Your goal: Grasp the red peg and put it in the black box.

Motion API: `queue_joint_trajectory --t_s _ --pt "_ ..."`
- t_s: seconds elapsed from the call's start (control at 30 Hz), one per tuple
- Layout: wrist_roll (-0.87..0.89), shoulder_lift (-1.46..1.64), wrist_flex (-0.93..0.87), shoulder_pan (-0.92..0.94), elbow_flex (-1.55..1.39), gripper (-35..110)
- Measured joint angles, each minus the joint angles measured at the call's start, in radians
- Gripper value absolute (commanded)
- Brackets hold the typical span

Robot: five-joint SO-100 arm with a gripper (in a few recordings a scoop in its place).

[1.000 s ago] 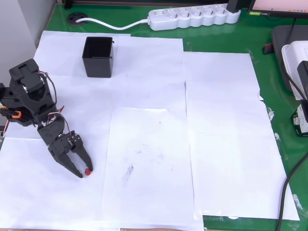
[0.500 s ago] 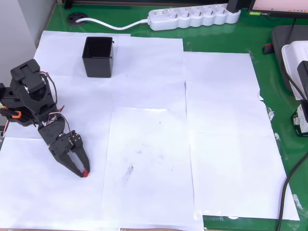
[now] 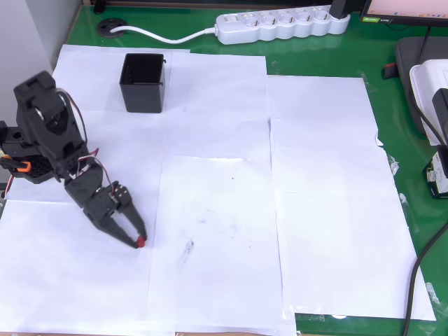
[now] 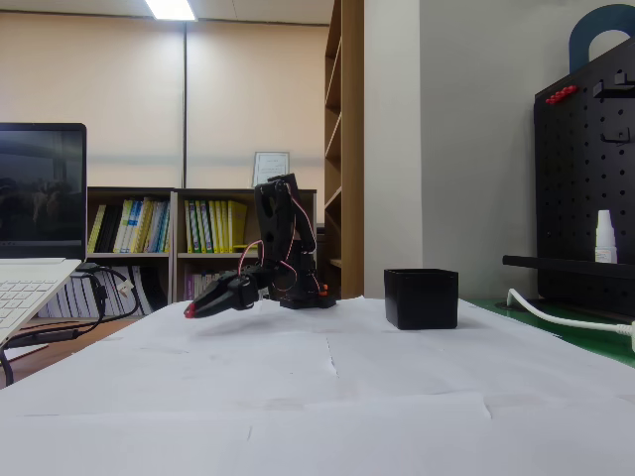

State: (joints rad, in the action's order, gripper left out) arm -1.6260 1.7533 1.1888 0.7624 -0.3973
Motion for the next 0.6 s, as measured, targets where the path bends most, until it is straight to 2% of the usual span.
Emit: queue_joint_trajectory --t_s 0.17,0.27,0.43,0.6 --pt "0.038 -0.035 -0.1 -0.054 -0.104 0" --pt "0.063 -0.074 -0.224 -0.095 -0.202 0" --pt "0.107 -0.138 -0.551 -0.198 -0.436 0" --pt "0.163 -0.179 -0.965 -0.319 -0.736 0"
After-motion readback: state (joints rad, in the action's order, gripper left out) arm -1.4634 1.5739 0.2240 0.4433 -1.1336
